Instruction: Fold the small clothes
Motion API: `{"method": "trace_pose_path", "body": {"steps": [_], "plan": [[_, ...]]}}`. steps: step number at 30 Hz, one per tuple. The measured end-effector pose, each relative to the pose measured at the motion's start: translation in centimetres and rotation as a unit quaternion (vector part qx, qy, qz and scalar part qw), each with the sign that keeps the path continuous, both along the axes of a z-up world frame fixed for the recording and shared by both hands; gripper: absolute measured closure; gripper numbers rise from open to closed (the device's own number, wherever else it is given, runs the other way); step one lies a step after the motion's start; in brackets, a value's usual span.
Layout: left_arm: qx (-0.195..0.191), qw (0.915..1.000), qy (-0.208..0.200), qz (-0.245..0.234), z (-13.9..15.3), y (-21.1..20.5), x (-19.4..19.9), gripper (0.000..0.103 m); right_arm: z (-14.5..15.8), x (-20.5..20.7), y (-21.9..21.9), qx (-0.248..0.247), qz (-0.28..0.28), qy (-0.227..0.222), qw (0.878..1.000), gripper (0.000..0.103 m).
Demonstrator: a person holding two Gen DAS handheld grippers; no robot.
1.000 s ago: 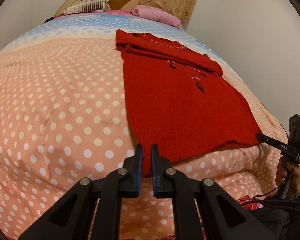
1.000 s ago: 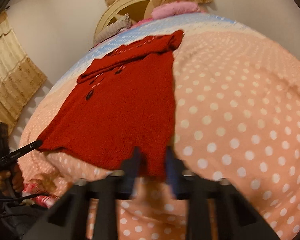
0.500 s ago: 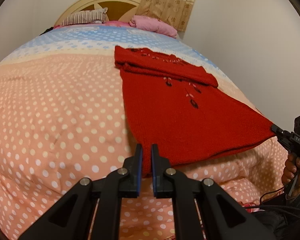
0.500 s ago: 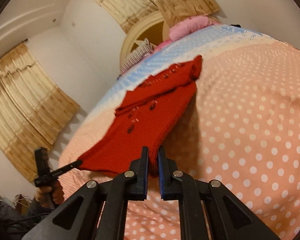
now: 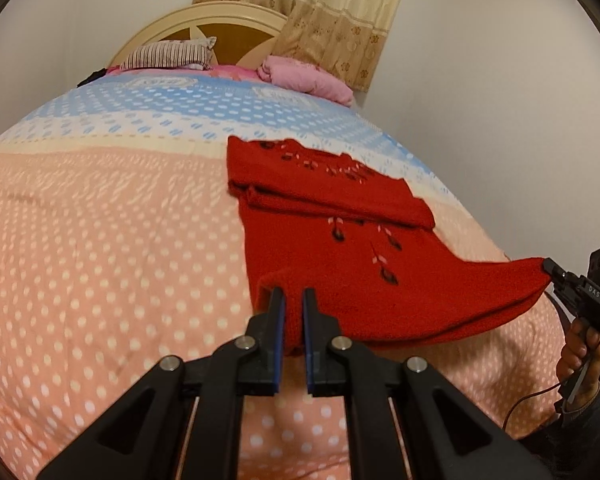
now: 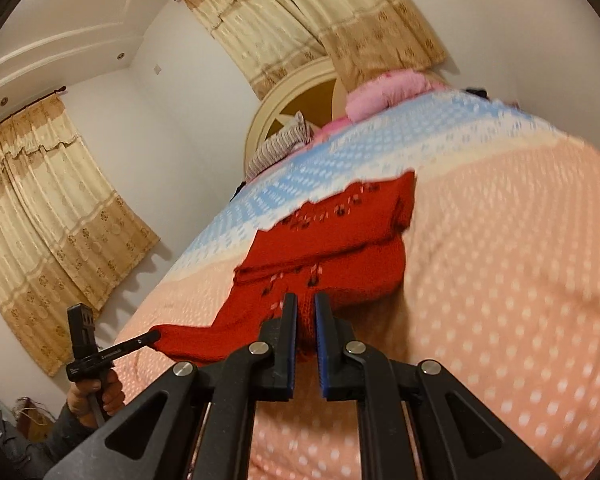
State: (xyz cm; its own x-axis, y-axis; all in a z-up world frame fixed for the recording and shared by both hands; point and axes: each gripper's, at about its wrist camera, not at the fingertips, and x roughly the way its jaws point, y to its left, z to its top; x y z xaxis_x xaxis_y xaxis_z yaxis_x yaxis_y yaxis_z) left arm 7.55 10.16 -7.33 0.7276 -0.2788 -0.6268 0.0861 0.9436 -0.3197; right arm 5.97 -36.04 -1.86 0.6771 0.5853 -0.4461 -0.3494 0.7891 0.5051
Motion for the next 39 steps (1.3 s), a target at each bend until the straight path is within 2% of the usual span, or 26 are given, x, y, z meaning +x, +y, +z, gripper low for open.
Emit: {"method": "trace_pose_path", "body": {"steps": [7, 10, 21, 32, 39], "plan": [[-0.003, 1.0000, -0.007, 0.005, 0.8, 0.5, 3.0, 0.095, 1.1, 3.0, 0.6, 0.003, -0.011, -0.009, 1.000, 0.095], [0.009, 0.9997, -0.021, 0.008, 1.6, 0.6, 4.4, 0.095, 2.0, 4.5, 1.1, 0.001, -0.015, -0.017, 1.000, 0.095], [0.011, 0.9988, -0.042, 0.025, 4.5, 1.6, 10.6, 0.095, 5.6, 11.0, 3.6, -0.028, -0.023, -0.056, 0.998, 0.095], [0.033, 0.9980, -0.043, 0.031, 5.0, 0.2, 17.3, 0.095, 4.7, 17.3, 4.2, -0.058, -0.050, -0.034, 0.996, 0.095], [0.070, 0.9957, -0.041, 0.045, 4.6, 0.1, 21.6, 0.095, 3.7, 22.0, 4.6, -0.071, -0.062, -0.015, 0.995, 0.095]]}}
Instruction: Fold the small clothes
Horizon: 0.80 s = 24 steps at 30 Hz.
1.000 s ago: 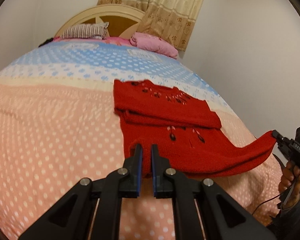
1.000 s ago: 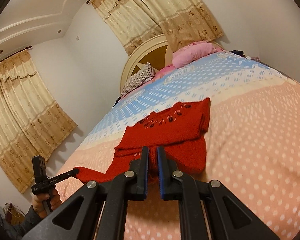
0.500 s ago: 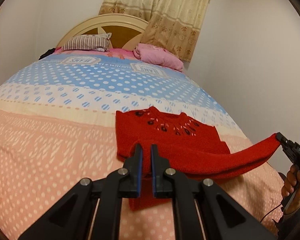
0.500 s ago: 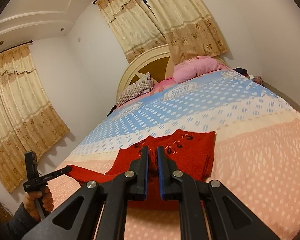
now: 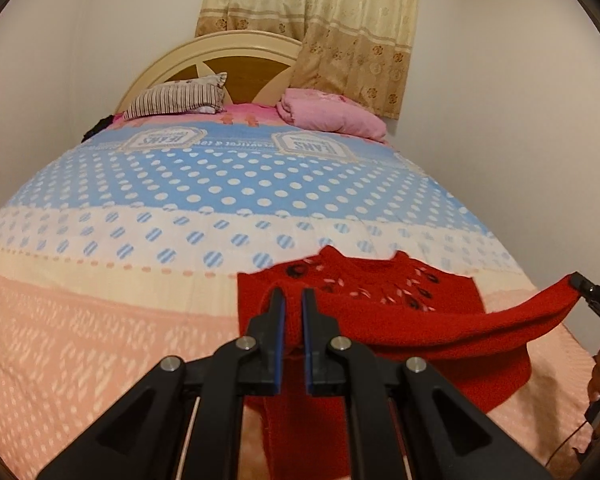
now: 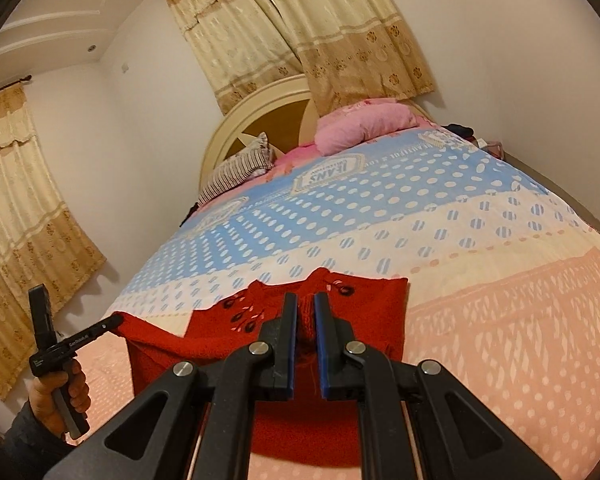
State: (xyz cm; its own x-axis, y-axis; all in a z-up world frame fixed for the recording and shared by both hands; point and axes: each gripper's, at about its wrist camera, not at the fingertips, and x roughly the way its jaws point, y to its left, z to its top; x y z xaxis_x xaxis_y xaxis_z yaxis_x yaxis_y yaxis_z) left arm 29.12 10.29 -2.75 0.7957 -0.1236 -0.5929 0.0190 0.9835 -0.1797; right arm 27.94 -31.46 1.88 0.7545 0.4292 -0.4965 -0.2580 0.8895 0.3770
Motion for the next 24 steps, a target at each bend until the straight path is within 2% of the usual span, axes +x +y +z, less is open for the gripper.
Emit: {"method": "trace_pose_path", "body": {"steps": [6, 10, 15, 18, 20, 21, 22, 23, 24], "plan": [[0.015, 0.9998, 0.013, -0.001, -1.4, -0.1, 3.1, 0.095, -1.8, 3.7, 1.1, -0.018, -0.008, 0.018, 1.000, 0.095], [0.037, 0.9988, 0.031, -0.002, -3.4, -0.9, 5.0, 0.095, -3.6, 6.3, 1.3, -0.026, -0.026, 0.034, 0.999, 0.095], [0.047, 0.9977, 0.048, 0.009, -5.8, -1.5, 7.5, 0.094, -5.7, 9.2, 1.7, -0.055, -0.051, 0.052, 0.996, 0.095], [0.073, 0.9959, 0.044, 0.028, -6.6, -1.7, 8.6, 0.090, -7.3, 11.0, 1.5, -0.058, -0.073, 0.069, 0.993, 0.094], [0.076, 0.9953, 0.043, 0.042, -6.6, -1.0, 8.5, 0.083, -8.5, 12.1, 1.7, -0.088, -0.086, 0.092, 0.988, 0.079], [0.067, 0.9960, 0.041, 0.042, -6.5, -0.6, 8.1, 0.081, -9.1, 12.2, 2.0, -0.107, -0.092, 0.102, 0.985, 0.055], [0.062, 0.9964, 0.037, 0.045, -6.5, -0.1, 7.5, 0.072, -9.4, 11.8, 2.1, -0.106, -0.085, 0.098, 0.986, 0.039], [0.065, 0.9959, 0.033, 0.053, -6.4, 0.3, 6.7, 0.060, -9.4, 11.1, 2.2, -0.096, -0.074, 0.087, 0.989, 0.037], [0.071, 0.9954, 0.026, 0.060, -6.4, 0.7, 5.6, 0.055, -9.4, 10.5, 2.5, -0.095, -0.061, 0.078, 0.990, 0.037]]}}
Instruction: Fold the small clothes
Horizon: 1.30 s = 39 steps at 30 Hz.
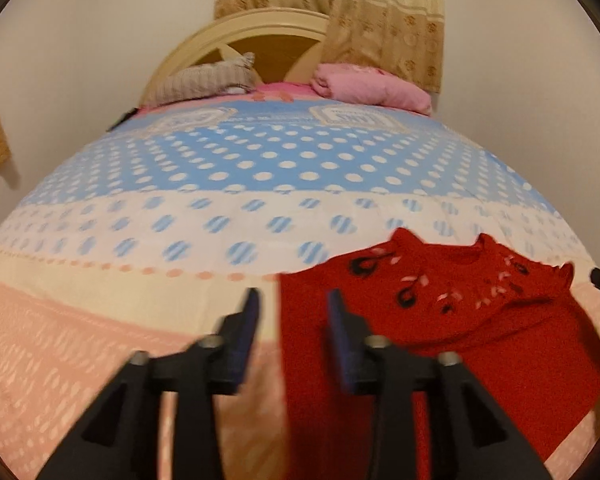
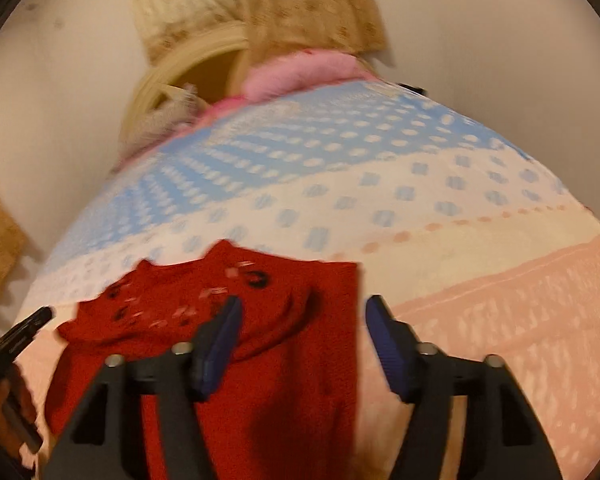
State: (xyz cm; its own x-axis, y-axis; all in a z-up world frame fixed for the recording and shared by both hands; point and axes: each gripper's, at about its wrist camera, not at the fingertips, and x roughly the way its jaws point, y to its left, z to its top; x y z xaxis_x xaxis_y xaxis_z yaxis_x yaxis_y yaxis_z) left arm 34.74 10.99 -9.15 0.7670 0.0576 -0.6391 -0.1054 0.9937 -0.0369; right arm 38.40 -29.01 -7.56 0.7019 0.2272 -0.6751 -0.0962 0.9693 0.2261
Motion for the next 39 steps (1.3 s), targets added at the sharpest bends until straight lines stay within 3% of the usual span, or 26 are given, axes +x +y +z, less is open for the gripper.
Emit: {"method": "trace_pose_path", "body": {"steps": [2, 4, 7, 10, 13, 16, 19, 22, 25, 31, 35, 39], "plan": [[0.001, 0.9999, -0.011, -0.009, -0.2, 0.3, -1.6, 0.040, -0.2, -1.4, 1.0, -0.026, 0.017, -0.002, 1.000, 0.037], [0.020, 0.9996, -0.009, -0.016, -0.8, 0.2, -3.0, 0.030, -0.4, -2.2, 2.0, -0.019, 0.046, 0.015, 0.999, 0.037], [0.039, 0.9986, 0.008, -0.035, -2.3, -0.2, -3.9, 0.029, -1.2, -2.3, 4.2, -0.012, 0.089, 0.057, 0.994, 0.037], [0.044, 0.9978, 0.036, -0.034, -3.7, -0.2, -3.1, 0.027, -3.0, -1.3, 7.9, -0.069, 0.137, 0.116, 0.981, 0.037], [0.023, 0.9985, 0.046, -0.017, -3.9, 0.6, -1.7, 0.015, -4.5, 0.4, 10.5, -0.139, 0.148, 0.131, 0.970, 0.037], [-0.003, 0.9986, 0.052, -0.002, -4.3, 1.5, -0.5, 0.014, -4.3, 3.7, 11.3, -0.126, 0.129, 0.126, 0.975, 0.037], [-0.040, 0.9974, 0.059, 0.010, -5.3, 2.7, -0.4, 0.014, -2.3, 5.8, 9.9, -0.105, 0.059, 0.078, 0.990, 0.037], [-0.094, 0.9935, 0.059, 0.025, -5.8, 4.3, -1.0, 0.009, -1.0, 5.0, 8.4, -0.036, 0.049, 0.057, 0.997, 0.037], [-0.143, 0.9863, 0.068, 0.045, -6.6, 5.7, -1.1, 0.007, -1.1, 2.9, 7.7, -0.038, 0.048, 0.053, 0.997, 0.037], [-0.147, 0.9863, 0.054, 0.053, -6.1, 5.4, -2.0, 0.006, -0.1, -2.8, 4.9, -0.010, 0.056, 0.044, 0.997, 0.037], [-0.151, 0.9858, 0.036, 0.065, -5.8, 6.2, -3.4, 0.006, 0.9, -5.9, 4.3, -0.024, 0.057, 0.021, 0.998, 0.037], [-0.136, 0.9876, 0.021, 0.075, -4.9, 6.0, -5.4, 0.006, 0.5, -8.4, 5.2, -0.037, 0.103, 0.015, 0.994, 0.037]]}}
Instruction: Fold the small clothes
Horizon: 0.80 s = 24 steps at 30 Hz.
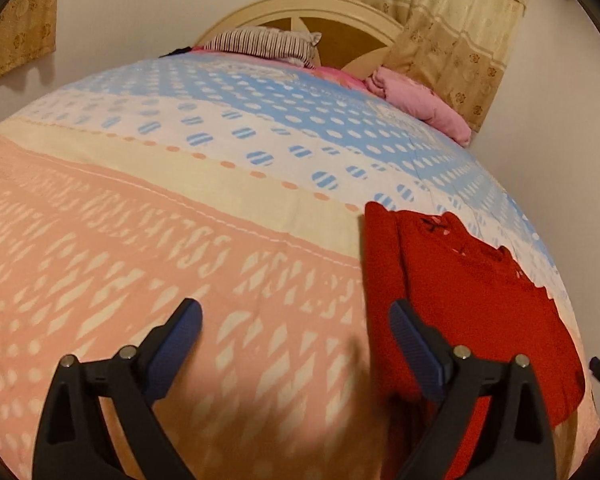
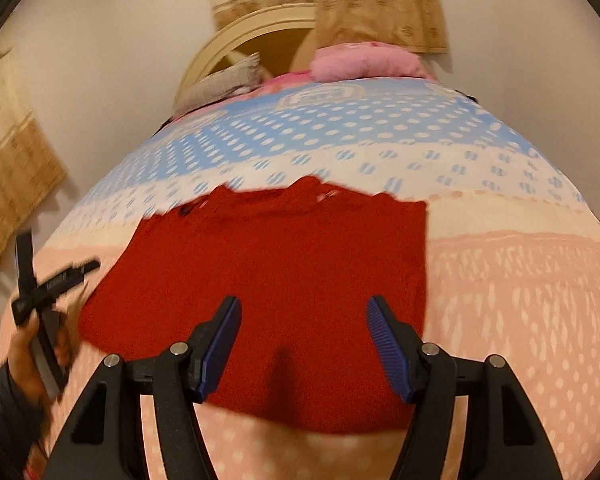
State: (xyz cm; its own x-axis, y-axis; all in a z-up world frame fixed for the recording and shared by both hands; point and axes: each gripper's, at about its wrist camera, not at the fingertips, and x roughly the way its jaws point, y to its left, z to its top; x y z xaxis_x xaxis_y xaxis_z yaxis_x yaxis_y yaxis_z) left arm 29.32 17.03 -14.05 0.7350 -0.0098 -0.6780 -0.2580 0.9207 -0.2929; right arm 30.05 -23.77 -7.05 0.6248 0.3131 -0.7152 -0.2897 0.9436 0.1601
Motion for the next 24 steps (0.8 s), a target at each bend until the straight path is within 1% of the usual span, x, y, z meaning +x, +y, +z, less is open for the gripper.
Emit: {"method": "trace_pose_path", "body": {"steps": [2, 4, 5, 7, 8, 9, 11, 14, 16, 17, 20, 22, 23, 24], "plan": [[0.012, 0.9998, 0.002, -0.013, 0.2, -0.7, -0.6, 0.004, -0.7, -0.5, 0.4, -0.009, 0.015, 0.000, 1.000, 0.037], [0.031, 0.9991, 0.006, -0.029, 0.2, -1.6, -1.2, 0.004, -1.8, -0.5, 0.3, -0.022, 0.013, 0.003, 1.000, 0.037], [0.041, 0.9983, 0.008, -0.041, 0.2, -2.2, -1.4, 0.002, -2.6, -0.2, 0.0, -0.024, 0.007, 0.013, 1.000, 0.037], [0.058, 0.9967, 0.016, -0.055, 0.0, -2.9, -1.5, 0.001, -4.7, 0.5, -1.1, -0.017, -0.006, 0.052, 0.998, 0.037], [0.065, 0.9958, 0.022, -0.062, -0.3, -3.1, -1.2, 0.000, -4.9, 0.3, -1.2, -0.012, -0.003, 0.045, 0.999, 0.037], [0.067, 0.9954, 0.027, -0.063, -0.4, -3.2, -1.0, 0.000, -4.9, 0.0, -1.2, -0.017, 0.000, 0.038, 0.999, 0.037], [0.066, 0.9955, 0.031, -0.060, -0.5, -3.1, -1.0, 0.000, -4.6, -0.4, -0.5, -0.040, 0.002, 0.039, 0.998, 0.037], [0.070, 0.9954, 0.032, -0.056, -0.6, -3.2, -1.1, 0.000, -3.5, -0.9, 0.6, -0.062, -0.006, 0.035, 0.997, 0.037], [0.069, 0.9961, 0.022, -0.050, -0.2, -3.1, -1.6, 0.000, -2.6, -1.1, 1.9, -0.062, 0.009, 0.024, 0.998, 0.037], [0.062, 0.9970, 0.013, -0.045, 0.1, -3.0, -2.1, 0.000, -2.3, -1.3, 2.9, -0.063, 0.023, 0.018, 0.998, 0.037], [0.056, 0.9975, 0.003, -0.044, 0.3, -3.1, -2.9, 0.000, -3.0, -1.2, 5.4, -0.074, 0.054, 0.018, 0.996, 0.037], [0.061, 0.9965, 0.015, -0.055, 0.0, -3.5, -2.3, 0.000, -4.5, -0.4, 6.8, -0.103, 0.052, 0.029, 0.993, 0.037], [0.065, 0.9957, 0.026, -0.060, -0.4, -3.7, -1.8, 0.000, -5.5, 0.2, 7.1, -0.110, 0.044, 0.038, 0.992, 0.035], [0.067, 0.9953, 0.035, -0.060, -0.7, -3.8, -1.5, 0.000, -5.5, 0.3, 7.2, -0.106, 0.037, 0.033, 0.993, 0.033]]}}
